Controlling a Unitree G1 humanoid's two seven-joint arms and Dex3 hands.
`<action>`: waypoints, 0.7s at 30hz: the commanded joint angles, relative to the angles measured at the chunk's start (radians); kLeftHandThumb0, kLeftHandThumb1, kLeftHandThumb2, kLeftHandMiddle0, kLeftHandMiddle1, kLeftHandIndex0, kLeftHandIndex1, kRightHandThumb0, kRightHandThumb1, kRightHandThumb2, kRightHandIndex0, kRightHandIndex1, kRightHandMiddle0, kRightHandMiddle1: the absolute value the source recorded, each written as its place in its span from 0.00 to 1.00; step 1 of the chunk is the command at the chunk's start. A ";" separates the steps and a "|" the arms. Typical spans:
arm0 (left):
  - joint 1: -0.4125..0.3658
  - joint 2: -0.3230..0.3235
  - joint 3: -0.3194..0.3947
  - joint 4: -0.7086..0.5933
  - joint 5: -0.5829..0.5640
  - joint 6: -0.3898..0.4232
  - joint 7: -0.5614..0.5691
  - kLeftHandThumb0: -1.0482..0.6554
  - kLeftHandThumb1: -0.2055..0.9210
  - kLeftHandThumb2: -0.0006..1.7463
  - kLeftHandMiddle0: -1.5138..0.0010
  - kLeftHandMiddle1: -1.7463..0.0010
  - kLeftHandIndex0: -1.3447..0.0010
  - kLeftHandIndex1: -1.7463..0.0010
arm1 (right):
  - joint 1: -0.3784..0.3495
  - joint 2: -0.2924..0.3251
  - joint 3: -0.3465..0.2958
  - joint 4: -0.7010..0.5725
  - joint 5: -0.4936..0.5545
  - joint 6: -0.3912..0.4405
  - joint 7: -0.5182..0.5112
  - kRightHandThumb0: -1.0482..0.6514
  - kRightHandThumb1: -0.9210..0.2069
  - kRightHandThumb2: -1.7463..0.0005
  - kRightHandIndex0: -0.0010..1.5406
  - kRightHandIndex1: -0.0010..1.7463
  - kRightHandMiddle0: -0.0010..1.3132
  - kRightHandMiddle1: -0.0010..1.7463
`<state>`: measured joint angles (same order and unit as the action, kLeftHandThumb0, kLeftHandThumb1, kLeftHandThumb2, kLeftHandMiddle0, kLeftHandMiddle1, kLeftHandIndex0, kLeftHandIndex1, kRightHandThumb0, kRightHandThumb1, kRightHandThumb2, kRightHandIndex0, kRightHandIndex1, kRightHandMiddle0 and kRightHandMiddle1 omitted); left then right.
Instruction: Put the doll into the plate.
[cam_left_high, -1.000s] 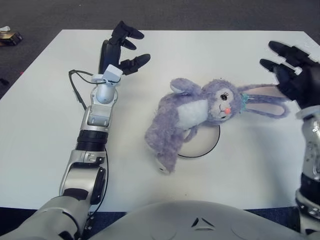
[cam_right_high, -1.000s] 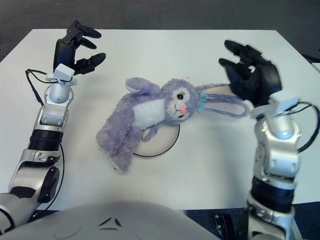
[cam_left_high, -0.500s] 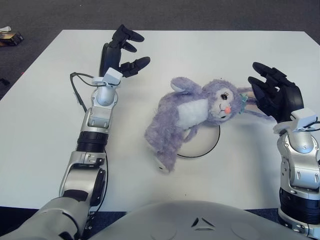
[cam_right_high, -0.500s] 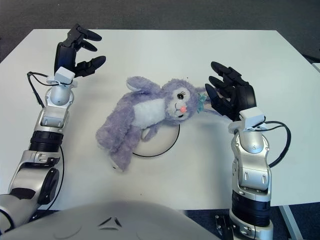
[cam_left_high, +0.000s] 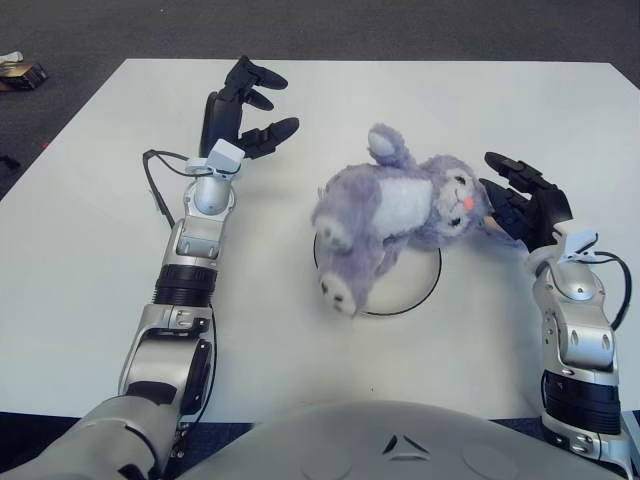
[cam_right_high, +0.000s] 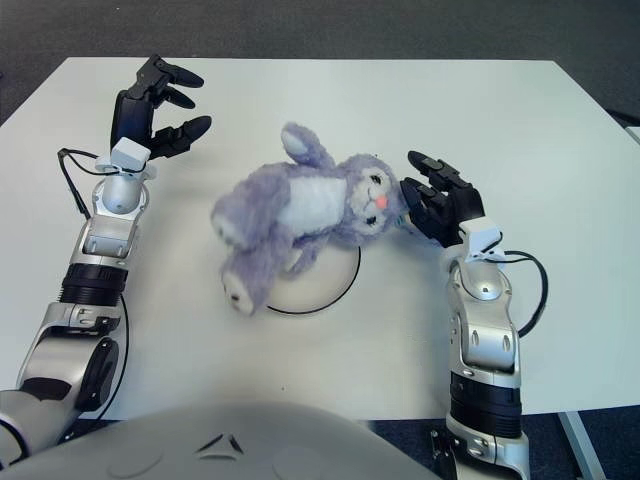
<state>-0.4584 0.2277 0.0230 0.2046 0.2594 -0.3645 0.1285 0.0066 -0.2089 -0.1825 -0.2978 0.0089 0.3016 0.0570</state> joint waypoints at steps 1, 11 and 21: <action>0.013 0.000 0.001 0.005 -0.005 -0.004 -0.001 0.61 0.98 0.14 0.65 0.17 0.64 0.30 | -0.033 0.028 0.035 0.034 -0.007 0.023 -0.014 0.34 0.00 0.78 0.45 0.01 0.46 0.06; 0.012 -0.002 -0.001 0.006 -0.011 -0.002 -0.004 0.61 0.98 0.14 0.65 0.16 0.64 0.31 | -0.113 0.048 0.053 0.101 -0.004 0.043 -0.031 0.33 0.00 0.75 0.45 0.01 0.43 0.06; 0.014 -0.006 -0.004 0.002 -0.012 0.000 -0.005 0.61 0.98 0.15 0.65 0.16 0.64 0.31 | -0.235 0.070 0.051 0.242 0.012 -0.013 -0.041 0.32 0.00 0.72 0.44 0.00 0.42 0.07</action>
<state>-0.4568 0.2201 0.0201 0.2047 0.2499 -0.3638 0.1283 -0.1839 -0.1548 -0.1278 -0.1090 0.0032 0.3203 0.0198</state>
